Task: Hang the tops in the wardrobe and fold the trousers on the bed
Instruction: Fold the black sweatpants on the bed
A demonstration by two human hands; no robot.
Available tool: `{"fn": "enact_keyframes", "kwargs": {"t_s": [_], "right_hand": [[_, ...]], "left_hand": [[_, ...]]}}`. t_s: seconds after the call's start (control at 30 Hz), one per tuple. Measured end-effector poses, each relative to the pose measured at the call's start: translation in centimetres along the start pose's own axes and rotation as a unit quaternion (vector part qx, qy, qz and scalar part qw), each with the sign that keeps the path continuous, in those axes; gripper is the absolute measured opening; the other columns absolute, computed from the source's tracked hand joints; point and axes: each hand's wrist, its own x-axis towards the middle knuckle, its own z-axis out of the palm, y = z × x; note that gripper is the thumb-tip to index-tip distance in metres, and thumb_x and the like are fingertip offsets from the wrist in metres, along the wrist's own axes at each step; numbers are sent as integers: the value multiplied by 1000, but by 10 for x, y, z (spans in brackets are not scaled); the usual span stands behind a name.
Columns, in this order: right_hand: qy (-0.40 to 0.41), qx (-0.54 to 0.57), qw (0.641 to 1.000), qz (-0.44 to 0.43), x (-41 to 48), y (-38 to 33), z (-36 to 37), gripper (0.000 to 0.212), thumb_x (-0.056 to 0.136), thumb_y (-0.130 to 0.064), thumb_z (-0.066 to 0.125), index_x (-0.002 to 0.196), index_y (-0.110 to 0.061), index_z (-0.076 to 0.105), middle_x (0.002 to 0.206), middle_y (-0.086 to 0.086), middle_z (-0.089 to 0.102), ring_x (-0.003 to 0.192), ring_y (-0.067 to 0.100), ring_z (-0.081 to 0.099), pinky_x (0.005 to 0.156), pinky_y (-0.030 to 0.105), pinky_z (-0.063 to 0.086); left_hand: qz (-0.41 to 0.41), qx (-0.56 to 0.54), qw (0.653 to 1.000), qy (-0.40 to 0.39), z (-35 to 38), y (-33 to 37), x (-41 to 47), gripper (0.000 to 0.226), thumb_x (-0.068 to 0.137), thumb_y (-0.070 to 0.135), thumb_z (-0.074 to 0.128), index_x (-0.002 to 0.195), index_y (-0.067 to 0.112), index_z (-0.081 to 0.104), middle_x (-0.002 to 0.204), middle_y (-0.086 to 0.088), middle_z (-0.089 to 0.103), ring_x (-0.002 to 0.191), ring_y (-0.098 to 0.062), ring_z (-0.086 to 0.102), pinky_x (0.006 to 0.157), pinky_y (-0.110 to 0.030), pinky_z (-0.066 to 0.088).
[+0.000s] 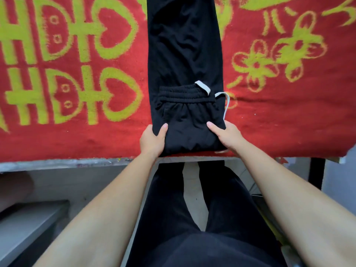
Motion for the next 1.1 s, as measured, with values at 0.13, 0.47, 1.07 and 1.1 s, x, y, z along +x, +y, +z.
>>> {"fn": "enact_keyframes", "kwargs": {"t_s": [0.13, 0.47, 1.07, 1.1], "right_hand": [[7, -98, 991, 93, -11, 34, 7, 67, 82, -54, 73, 132, -14, 54, 132, 9, 59, 126, 31, 54, 102, 38, 42], [20, -314, 942, -114, 27, -23, -6, 93, 68, -67, 78, 140, -18, 46, 134, 11, 49, 126, 31, 51, 103, 43, 44], [-10, -291, 950, -112, 105, -104, -44, 77, 83, -47, 73, 143, -16, 36, 128, 11, 62, 118, 33, 58, 94, 39, 47], [-17, -282, 954, -101, 108, -105, -45, 81, 82, -49, 75, 144, -16, 35, 128, 11, 61, 118, 33, 58, 96, 39, 47]], "left_hand": [[-78, 47, 995, -42, 20, -29, -24, 55, 91, 45, 64, 126, 5, 51, 130, -16, 58, 123, -35, 53, 103, -44, 42], [285, 430, 856, -35, 13, 60, 38, 89, 71, 53, 78, 144, 22, 37, 137, -5, 48, 126, -31, 35, 101, -44, 33], [250, 311, 913, -78, -40, 153, 129, 84, 71, 40, 85, 141, 18, 44, 132, -12, 52, 121, -30, 53, 103, -40, 43], [242, 249, 935, -72, -39, 149, 130, 89, 70, 40, 86, 143, 18, 42, 132, -11, 51, 120, -26, 53, 104, -35, 42]]}}
